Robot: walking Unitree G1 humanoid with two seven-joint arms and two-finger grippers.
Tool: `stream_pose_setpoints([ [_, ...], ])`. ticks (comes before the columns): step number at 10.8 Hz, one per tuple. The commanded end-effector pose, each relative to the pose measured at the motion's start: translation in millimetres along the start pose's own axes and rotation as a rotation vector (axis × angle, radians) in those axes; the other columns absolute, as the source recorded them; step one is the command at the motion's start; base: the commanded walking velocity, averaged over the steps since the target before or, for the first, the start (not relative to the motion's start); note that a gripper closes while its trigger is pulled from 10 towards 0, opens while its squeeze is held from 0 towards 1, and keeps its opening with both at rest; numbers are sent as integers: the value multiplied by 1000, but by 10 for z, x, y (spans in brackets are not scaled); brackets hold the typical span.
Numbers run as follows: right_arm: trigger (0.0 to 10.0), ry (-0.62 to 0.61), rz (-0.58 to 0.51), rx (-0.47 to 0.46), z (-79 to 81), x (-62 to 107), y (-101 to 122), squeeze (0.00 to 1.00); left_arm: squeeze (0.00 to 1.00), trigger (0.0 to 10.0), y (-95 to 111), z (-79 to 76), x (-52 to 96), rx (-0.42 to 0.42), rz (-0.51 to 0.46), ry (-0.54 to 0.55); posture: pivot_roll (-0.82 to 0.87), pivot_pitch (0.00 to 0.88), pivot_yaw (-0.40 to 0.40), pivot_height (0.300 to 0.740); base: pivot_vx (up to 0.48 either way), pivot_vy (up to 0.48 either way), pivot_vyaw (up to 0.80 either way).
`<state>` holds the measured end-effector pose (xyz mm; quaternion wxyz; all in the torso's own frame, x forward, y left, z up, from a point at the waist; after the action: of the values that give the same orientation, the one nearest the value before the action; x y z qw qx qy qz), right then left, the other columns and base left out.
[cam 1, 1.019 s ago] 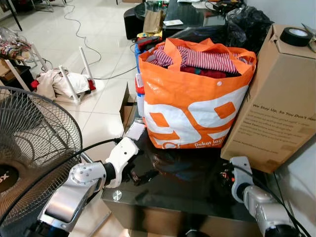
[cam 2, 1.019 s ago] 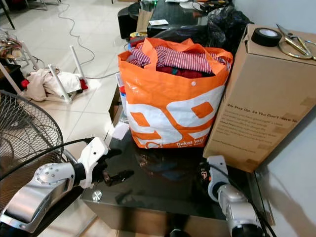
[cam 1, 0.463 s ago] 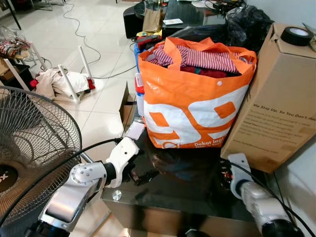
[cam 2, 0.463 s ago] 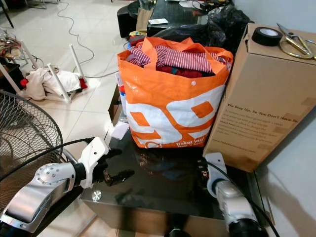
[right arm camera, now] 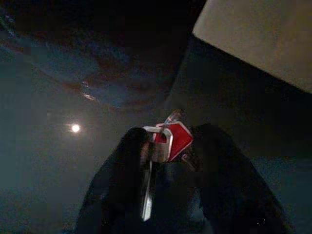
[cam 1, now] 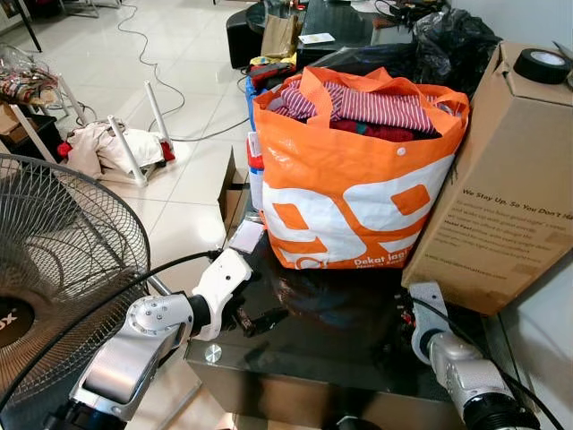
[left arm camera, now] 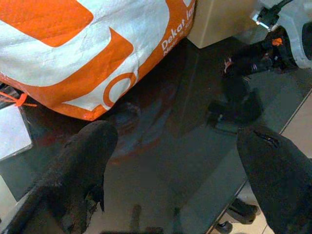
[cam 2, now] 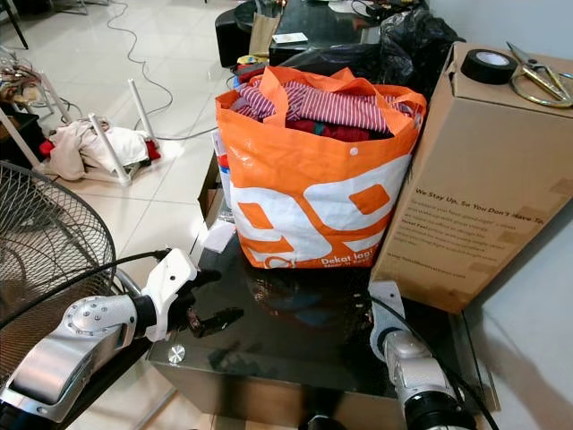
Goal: Hang keys on a hook
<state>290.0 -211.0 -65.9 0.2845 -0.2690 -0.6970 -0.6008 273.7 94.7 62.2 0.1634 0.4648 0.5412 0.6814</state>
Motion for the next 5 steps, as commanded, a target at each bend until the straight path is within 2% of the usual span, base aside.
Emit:
stream_pose_setpoints([
  [1,0,-12,7,6,-13,-4,-14,0,0,10000,3,12,1,-19,5,1,-64,0,12,740,0,0,0],
  [5,0,-19,9,13,-43,-24,-26,0,0,10000,6,17,2,-23,6,1,-61,0,12,740,0,0,0],
])
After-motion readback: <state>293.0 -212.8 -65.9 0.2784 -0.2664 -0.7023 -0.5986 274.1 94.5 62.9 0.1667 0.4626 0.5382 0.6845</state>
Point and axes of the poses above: a point about 5 cm out from each wrist's last joint towards the gripper, its own x axis pointing back from the gripper into the wrist, its own y axis along the axis of the wrist's last joint, z = x × y, the point moved 6 cm from there along -x, pointing out of the wrist towards the gripper, and after that the axes turned 1 degree about x, right-handed, at the moved point
